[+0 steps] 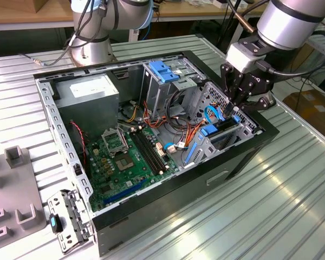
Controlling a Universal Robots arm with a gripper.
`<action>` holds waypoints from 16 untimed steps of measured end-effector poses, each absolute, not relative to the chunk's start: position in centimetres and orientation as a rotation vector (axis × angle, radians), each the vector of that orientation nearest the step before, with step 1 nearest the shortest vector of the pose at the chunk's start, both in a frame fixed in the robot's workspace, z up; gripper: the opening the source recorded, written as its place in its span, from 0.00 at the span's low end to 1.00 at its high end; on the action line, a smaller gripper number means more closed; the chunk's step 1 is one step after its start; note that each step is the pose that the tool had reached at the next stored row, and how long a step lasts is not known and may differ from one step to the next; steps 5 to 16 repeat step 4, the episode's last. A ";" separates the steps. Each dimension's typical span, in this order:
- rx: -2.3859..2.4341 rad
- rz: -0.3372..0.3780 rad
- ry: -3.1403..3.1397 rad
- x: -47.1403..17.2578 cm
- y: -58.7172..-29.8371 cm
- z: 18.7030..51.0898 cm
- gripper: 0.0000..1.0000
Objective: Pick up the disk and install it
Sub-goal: 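Insert the second disk wire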
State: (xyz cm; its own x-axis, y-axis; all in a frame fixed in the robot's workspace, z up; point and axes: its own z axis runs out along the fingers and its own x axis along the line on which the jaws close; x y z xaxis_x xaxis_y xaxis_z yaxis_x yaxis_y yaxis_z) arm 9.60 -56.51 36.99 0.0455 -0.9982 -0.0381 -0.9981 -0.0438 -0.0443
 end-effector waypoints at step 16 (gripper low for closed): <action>-2.228 -0.005 2.131 9.6 -56.5 37.1 0.10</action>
